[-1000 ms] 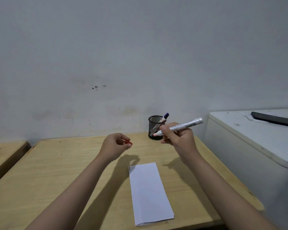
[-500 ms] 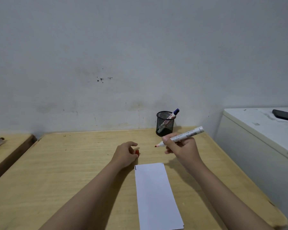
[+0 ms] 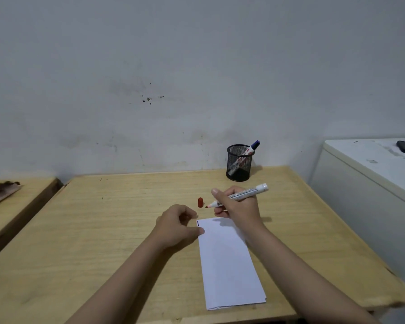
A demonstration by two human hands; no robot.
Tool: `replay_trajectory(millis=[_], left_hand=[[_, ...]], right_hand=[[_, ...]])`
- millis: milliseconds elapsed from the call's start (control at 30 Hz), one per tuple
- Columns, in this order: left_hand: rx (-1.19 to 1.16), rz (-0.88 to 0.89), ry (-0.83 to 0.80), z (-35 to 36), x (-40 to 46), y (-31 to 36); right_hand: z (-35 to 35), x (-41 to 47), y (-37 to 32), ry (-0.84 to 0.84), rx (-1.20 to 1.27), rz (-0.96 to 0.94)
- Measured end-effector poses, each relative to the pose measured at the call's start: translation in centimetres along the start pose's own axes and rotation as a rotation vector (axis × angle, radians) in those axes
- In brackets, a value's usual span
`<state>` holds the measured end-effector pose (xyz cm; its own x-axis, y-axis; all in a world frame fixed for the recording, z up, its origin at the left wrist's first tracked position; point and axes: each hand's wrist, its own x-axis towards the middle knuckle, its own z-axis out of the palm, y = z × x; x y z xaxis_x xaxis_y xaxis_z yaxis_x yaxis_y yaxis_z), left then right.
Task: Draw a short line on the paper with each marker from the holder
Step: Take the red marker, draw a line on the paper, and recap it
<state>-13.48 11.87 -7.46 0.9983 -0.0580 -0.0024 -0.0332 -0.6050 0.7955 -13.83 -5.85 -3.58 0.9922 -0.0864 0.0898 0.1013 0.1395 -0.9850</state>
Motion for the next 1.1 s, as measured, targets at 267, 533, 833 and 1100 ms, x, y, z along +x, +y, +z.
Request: replay_trajectory(millis=[267,533,833,1100], left_hand=[[0.138,0.127,0.022,0.2,0.0,-0.6],[0.286,0.228,0.072,0.0,0.1,-1.5],[0.344,0.277,0.084,-0.2,0.1,-1.5],[0.345,0.288,0.08,-0.2,0.2,-1.6]], right_hand=[[1.7,0.7,3.6,0.065,-0.133,0.089],[1.5,1.0,4.7,0.05,-0.216,0.013],[1.6,1.3,5.3,0.028,-0.229,0.012],[1.6,1.4,5.0,0.003,-0.291,0.079]])
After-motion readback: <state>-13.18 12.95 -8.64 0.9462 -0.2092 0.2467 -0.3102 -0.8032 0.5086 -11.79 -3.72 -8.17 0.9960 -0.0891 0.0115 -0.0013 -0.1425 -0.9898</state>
